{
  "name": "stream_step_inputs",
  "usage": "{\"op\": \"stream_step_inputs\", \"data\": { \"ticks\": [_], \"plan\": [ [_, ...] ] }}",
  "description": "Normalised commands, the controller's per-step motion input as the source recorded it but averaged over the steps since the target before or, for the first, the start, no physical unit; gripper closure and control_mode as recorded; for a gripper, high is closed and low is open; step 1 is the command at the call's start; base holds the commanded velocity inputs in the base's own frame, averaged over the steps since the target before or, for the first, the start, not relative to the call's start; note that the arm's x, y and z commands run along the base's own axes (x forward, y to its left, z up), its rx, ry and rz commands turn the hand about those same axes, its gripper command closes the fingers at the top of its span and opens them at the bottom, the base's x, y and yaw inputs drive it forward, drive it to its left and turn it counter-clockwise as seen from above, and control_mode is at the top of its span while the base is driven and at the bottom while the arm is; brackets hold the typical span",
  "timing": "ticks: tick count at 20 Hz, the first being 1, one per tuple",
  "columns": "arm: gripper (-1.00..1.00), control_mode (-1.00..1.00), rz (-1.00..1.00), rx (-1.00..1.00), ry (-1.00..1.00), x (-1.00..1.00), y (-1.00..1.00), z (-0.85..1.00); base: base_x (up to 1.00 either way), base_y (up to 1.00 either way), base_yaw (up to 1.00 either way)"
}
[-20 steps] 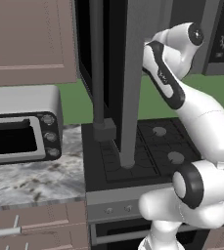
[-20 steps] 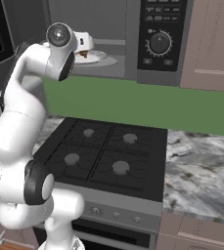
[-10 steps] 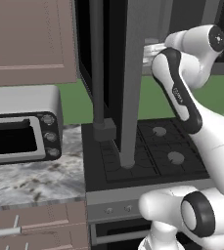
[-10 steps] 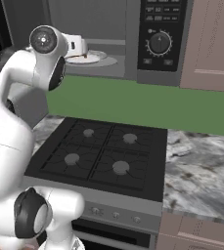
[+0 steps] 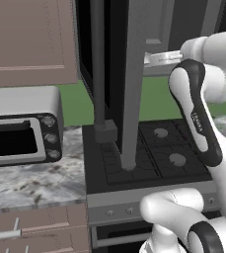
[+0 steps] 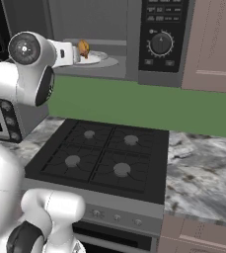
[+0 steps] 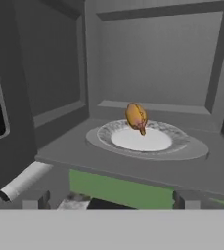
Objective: Transport the chicken drumstick from the fridge to the microwave and turn on the microwave.
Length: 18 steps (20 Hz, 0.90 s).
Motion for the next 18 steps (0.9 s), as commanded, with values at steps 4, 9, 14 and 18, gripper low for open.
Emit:
{"op": "stream_step_inputs", "data": {
  "ticks": [4, 9, 14, 18],
  "plan": [
    [-1.00, -1.00, 0.00, 0.09, 0.16, -0.61, 0.00, 0.00, 0.00, 0.00, 0.00],
    [-1.00, -1.00, 0.00, 0.16, 0.15, -0.66, -0.04, 0.00, 0.00, 0.00, 0.00],
    [-1.00, -1.00, 0.00, 0.13, 0.16, -0.61, -0.06, 0.00, 0.00, 0.00, 0.00],
    [-1.00, -1.00, 0.08, 0.21, 0.08, -0.64, 0.00, -0.01, 0.00, 0.00, 0.00]
  ]
}}
